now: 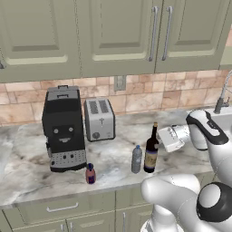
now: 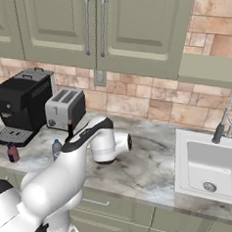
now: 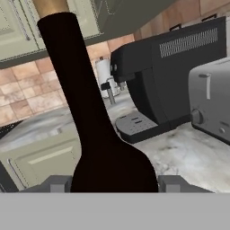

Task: Place the drinks on the dining counter in a tight cluster.

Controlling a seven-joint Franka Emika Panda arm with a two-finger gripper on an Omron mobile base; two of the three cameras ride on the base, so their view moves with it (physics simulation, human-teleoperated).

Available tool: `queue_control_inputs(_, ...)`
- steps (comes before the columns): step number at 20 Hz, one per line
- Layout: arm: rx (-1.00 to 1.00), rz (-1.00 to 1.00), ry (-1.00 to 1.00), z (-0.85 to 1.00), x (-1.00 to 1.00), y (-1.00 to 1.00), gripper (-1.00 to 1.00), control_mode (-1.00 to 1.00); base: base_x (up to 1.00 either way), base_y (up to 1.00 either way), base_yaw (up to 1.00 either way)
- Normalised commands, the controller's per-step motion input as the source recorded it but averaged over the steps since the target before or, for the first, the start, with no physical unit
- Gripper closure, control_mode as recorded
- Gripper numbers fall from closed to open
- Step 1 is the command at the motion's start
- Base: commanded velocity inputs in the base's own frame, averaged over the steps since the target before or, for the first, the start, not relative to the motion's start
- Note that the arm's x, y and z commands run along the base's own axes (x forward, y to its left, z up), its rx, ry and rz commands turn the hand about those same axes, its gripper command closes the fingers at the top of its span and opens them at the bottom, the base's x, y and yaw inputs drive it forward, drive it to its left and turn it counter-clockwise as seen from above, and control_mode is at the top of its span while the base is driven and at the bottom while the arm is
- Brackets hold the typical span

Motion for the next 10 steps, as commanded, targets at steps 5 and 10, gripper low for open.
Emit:
queue_control_inputs(5, 0.0, 0.0, 0.0, 0.0, 0.0, 0.0, 1.0, -1.0, 0.0, 0.0, 0.0)
queue_control_inputs(10, 0.0, -0.01, -0.03, 0.23, 0.0, -0.05, 1.0, -1.0, 0.0, 0.0, 0.0)
